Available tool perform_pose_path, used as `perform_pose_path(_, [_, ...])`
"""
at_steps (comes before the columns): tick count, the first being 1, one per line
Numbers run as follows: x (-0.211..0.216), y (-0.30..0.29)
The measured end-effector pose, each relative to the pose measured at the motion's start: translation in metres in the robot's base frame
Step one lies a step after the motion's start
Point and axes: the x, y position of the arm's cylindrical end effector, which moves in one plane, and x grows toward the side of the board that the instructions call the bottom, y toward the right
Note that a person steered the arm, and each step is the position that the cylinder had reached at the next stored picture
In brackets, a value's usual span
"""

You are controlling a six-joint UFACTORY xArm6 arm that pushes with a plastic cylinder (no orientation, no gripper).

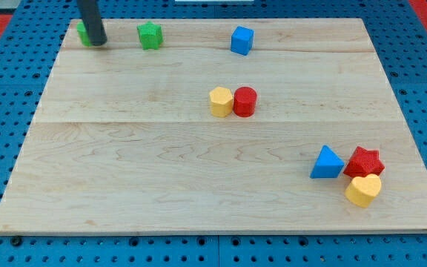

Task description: Slightly move the green star towards down

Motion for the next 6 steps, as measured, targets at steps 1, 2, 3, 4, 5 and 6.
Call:
perform_pose_path(1, [-0.015,-0.006])
perform_pose_path(2, [-0.037,0.03])
perform_pose_path(3, [-0.046,0.062])
perform_pose_path(4, [-0.042,0.076])
perform_pose_path(5, [-0.033,0.089])
perform_pose_path(6, [-0.036,0.089])
